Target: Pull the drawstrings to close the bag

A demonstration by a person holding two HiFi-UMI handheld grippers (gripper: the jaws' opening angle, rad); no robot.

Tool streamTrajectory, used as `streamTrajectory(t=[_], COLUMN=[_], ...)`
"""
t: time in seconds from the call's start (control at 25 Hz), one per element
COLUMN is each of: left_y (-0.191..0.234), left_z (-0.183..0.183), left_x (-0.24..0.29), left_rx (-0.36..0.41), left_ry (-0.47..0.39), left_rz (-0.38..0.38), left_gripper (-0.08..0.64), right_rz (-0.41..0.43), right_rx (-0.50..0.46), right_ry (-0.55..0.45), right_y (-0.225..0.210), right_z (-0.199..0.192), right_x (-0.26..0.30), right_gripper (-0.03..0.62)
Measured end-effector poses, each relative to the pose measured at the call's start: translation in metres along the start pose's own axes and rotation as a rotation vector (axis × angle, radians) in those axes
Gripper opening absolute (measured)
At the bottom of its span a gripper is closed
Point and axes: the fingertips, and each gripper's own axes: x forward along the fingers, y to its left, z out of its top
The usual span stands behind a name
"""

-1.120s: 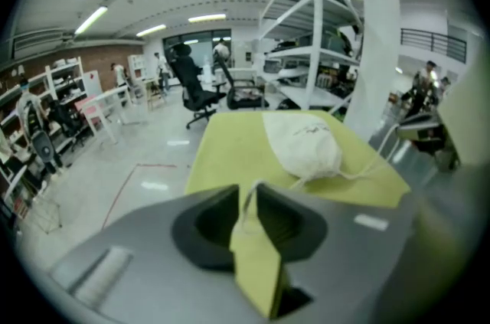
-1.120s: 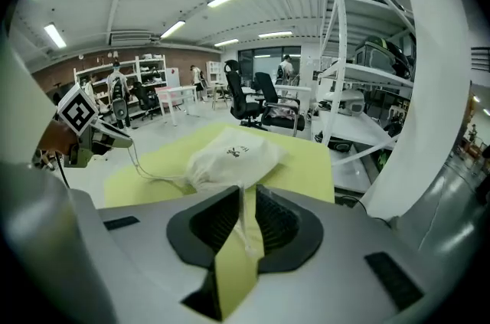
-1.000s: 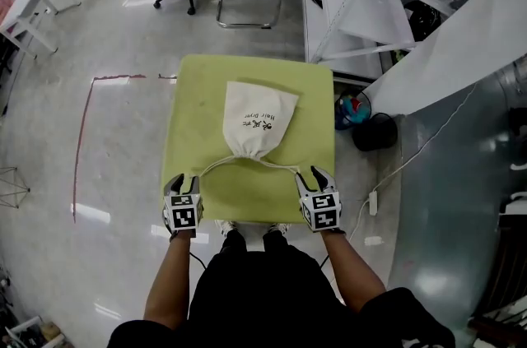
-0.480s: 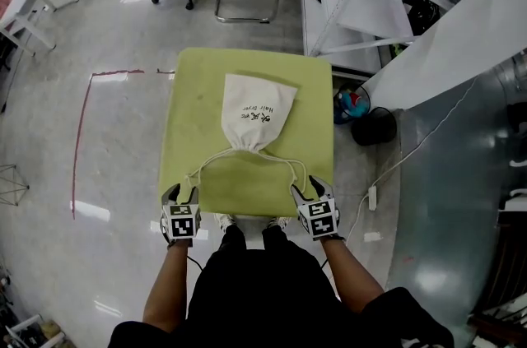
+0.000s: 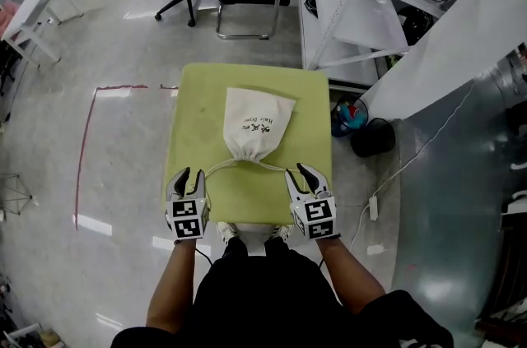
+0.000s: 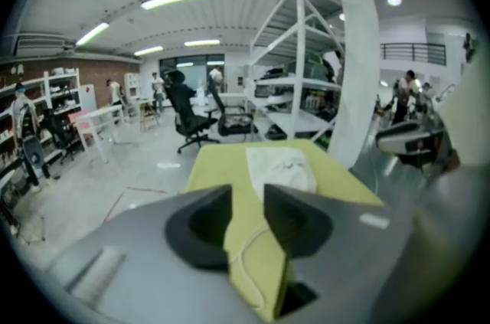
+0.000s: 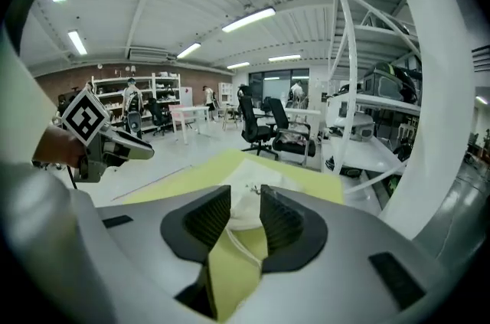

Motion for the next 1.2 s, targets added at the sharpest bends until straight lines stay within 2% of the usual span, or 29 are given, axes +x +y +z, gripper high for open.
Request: streamTrajectory(t=[0.36, 0.6, 0.8, 1.2], left_y=[-0.014, -0.025, -0.034, -0.045], left_z=[0.093, 0.141, 0.165, 0.181], left_x=[-0.025, -0.043, -0.050, -0.050], left_rx=[0.009, -0.006, 0.014, 0.035], left_ry=[-0.242, -0.391, -0.448, -0.472], left_rz=[0.019, -0.032, -0.059, -0.073], left_gripper=[0.008, 0.006, 0.006, 0.006], right_rz=[-0.036, -0.080, -0.084, -0.083], right_rx=[-0.019, -0.046, -0.054, -0.056], right_ry=[-0.250, -0.407, -0.485, -0.500], right_y=[-0.007, -0.012, -0.014, -0.022], right_z=[0.094, 0.148, 0.174, 0.178], right_x=[-0.020, -0.043, -0.054, -0.058], right_gripper=[0.021, 0.006, 0.006, 0.006])
